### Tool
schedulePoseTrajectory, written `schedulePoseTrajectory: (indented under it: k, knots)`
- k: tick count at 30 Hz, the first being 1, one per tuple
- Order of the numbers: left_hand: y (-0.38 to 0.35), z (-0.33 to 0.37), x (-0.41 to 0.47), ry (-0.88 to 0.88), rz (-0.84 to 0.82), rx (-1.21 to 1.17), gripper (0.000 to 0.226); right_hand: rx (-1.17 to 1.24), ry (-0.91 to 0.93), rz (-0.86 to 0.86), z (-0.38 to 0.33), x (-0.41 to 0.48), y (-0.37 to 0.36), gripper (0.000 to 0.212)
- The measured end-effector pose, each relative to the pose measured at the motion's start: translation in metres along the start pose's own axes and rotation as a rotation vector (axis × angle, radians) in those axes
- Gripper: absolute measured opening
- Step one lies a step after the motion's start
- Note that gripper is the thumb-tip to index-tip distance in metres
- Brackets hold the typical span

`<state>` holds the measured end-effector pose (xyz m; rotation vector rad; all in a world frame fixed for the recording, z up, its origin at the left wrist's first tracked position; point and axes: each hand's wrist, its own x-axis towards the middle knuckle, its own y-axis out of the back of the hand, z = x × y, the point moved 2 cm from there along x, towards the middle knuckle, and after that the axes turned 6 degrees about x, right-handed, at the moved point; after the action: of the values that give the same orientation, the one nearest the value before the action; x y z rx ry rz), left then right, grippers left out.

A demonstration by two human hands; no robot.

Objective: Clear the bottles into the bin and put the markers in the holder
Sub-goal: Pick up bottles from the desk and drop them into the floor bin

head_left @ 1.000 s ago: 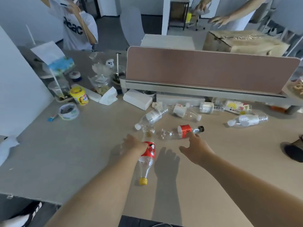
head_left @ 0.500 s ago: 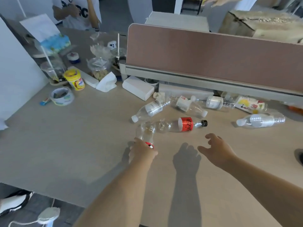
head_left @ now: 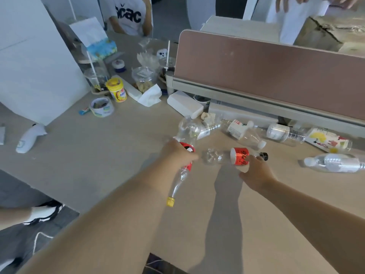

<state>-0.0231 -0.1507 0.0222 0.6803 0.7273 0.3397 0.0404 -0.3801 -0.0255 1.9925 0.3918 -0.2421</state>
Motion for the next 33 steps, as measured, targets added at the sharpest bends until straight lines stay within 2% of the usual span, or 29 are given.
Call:
schedulePoseTrajectory:
  k: [3, 5, 7, 10, 14, 16, 20, 25, 29, 33]
  knots:
    - [0.046, 0.009, -0.004, 0.000, 0.050, 0.002, 0.067, -0.128, 0.089, 0.031, -0.023, 0.023, 0.001, 0.044]
    - [0.071, 0.009, -0.010, -0.010, 0.098, 0.050, 0.076, -0.296, 0.128, 0.004, -0.033, 0.032, 0.000, 0.045]
    - [0.085, 0.003, -0.015, -0.013, 0.124, 0.081, 0.083, -0.432, 0.131, -0.073, -0.033, 0.038, -0.006, 0.053]
    - [0.092, -0.015, -0.017, 0.020, 0.152, 0.140, 0.076, -0.531, 0.113, -0.252, -0.020, 0.033, -0.030, 0.061]
    - [0.085, -0.037, -0.022, 0.075, 0.126, 0.173, 0.071, -0.533, 0.128, -0.177, -0.007, 0.018, -0.046, 0.063]
    - [0.078, -0.036, -0.023, 0.073, 0.074, 0.179, 0.072, -0.494, 0.103, -0.222, -0.001, 0.010, -0.046, 0.063]
    - [0.065, 0.004, -0.024, -0.041, 0.000, 0.214, 0.055, -0.369, -0.024, -0.187, 0.019, -0.016, -0.028, 0.068]
    - [0.019, 0.091, -0.046, -0.290, -0.115, 0.310, 0.059, -0.250, -0.215, -0.042, 0.067, -0.068, 0.022, 0.074]
    - [-0.061, 0.140, -0.089, -0.473, -0.304, 0.373, 0.055, -0.103, -0.479, 0.101, 0.138, -0.144, 0.053, 0.077]
    - [-0.163, 0.155, -0.164, -0.637, -0.499, 0.389, 0.031, 0.097, -0.807, 0.215, 0.210, -0.265, 0.051, 0.073]
